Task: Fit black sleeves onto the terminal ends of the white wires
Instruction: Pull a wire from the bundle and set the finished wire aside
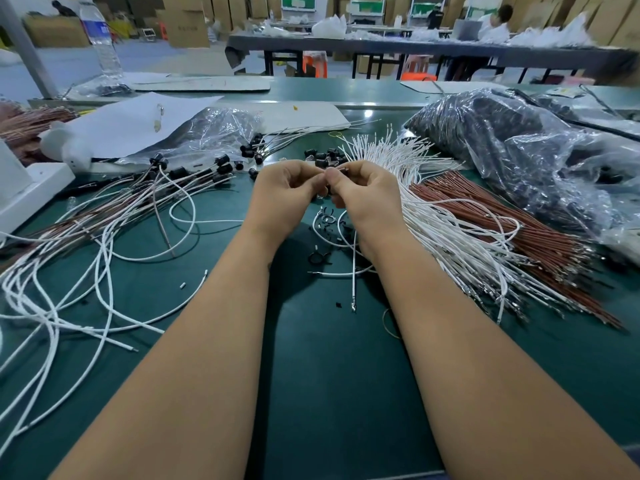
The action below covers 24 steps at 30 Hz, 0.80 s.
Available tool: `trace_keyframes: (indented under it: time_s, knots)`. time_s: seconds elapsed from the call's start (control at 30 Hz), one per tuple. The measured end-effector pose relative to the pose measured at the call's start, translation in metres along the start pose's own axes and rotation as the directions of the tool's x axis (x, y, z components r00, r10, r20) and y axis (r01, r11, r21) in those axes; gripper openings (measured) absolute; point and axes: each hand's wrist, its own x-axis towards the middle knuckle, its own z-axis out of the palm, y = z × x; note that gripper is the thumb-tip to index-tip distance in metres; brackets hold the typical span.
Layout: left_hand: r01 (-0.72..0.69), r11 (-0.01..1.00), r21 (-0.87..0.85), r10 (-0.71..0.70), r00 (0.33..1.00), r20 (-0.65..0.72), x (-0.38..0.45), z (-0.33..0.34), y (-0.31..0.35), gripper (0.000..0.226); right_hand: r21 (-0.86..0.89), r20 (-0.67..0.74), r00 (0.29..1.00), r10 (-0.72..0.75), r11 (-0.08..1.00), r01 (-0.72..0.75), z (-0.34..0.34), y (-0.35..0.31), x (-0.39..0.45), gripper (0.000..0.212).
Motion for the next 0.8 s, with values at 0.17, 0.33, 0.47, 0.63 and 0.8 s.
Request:
trace_keyframes:
  time_s: [0.17,0.33,0.47,0.63,0.8]
  knots:
    - [0.075,0.995,-0.072,-0.076,0.997,-0.011,0.001,-0.005,-0.001,0.009,0.086,-0.008,1.000,0.002,0.996,-0.001,0.001,-0.002,-0.001,0.010]
    - [0.058,0.995,-0.084,-0.062,0.997,-0.043,0.000,-0.006,-0.003,0.006,0.054,0.034,0.999,0.008,0.998,-0.010,0.002,-0.002,-0.003,0.009]
    - [0.064,0.997,-0.037,-0.066,0.996,-0.052,0.003,-0.010,-0.007,0.013,-0.182,-0.022,0.995,-0.097,0.979,0.091,0.001,-0.003,-0.003,0.007]
    - [0.060,0.998,-0.007,-0.061,0.994,-0.095,0.004,-0.015,-0.010,0.014,-0.386,-0.063,0.976,-0.209,0.907,0.169,-0.005,-0.006,-0.003,0.014]
    - [0.061,0.998,-0.013,-0.062,0.995,-0.075,0.003,-0.014,-0.009,0.015,-0.510,0.007,0.946,-0.324,0.813,0.282,-0.005,-0.005,-0.003,0.007]
